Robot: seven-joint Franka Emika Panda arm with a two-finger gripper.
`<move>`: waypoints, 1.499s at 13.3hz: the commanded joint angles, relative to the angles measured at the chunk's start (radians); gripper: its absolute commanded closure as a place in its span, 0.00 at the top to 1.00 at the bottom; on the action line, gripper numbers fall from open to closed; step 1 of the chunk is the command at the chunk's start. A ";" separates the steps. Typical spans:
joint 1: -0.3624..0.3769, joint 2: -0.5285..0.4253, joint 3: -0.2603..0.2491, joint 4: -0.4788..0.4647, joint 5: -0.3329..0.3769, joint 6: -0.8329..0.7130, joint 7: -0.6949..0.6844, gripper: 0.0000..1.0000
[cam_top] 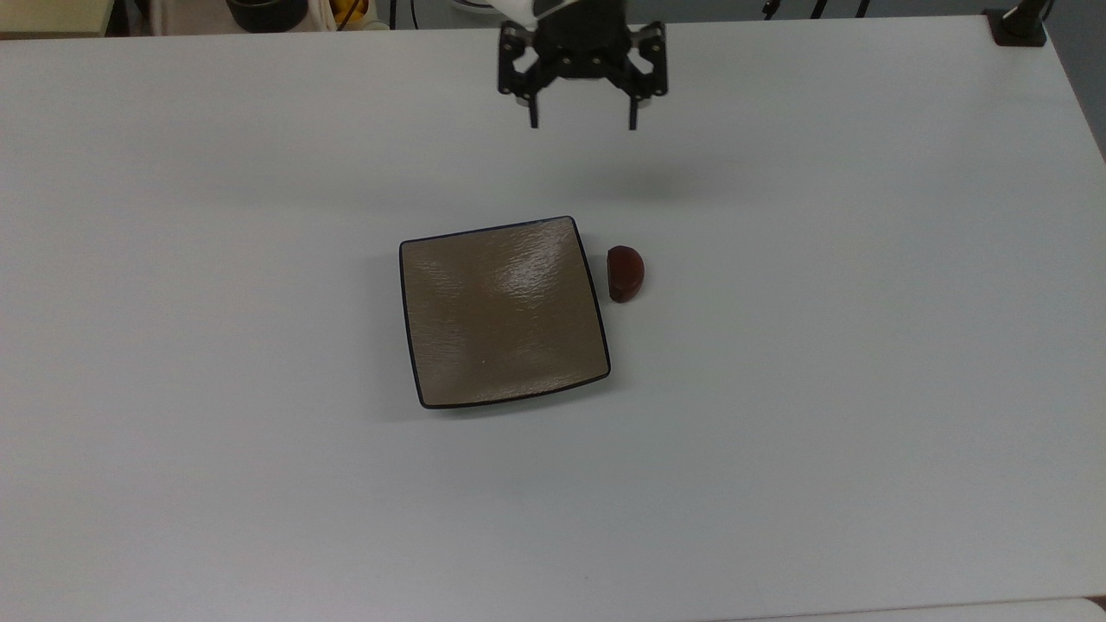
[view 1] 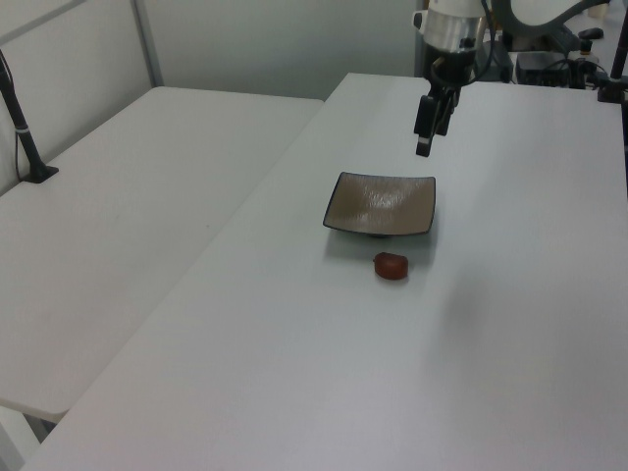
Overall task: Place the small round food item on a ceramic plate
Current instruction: 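Move the open gripper over the small reddish-brown food item and lower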
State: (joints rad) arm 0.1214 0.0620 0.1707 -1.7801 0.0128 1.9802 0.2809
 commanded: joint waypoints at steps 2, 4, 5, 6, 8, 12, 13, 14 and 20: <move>0.049 0.090 0.010 0.019 -0.011 0.071 0.070 1.00; 0.064 0.131 0.010 0.019 -0.020 0.107 0.070 1.00; 0.069 0.154 0.012 0.021 -0.030 0.121 0.070 1.00; 0.069 0.176 0.012 0.021 -0.049 0.137 0.072 1.00; 0.073 0.194 0.019 0.019 -0.056 0.141 0.084 1.00; 0.075 0.255 0.039 0.024 -0.140 0.143 0.075 1.00; 0.073 0.286 0.039 0.025 -0.172 0.147 0.077 1.00; 0.073 0.297 0.041 0.027 -0.174 0.175 0.080 1.00; 0.073 0.322 0.055 0.025 -0.178 0.189 0.084 1.00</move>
State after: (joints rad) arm 0.1895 0.3743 0.2201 -1.7657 -0.1436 2.1573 0.3397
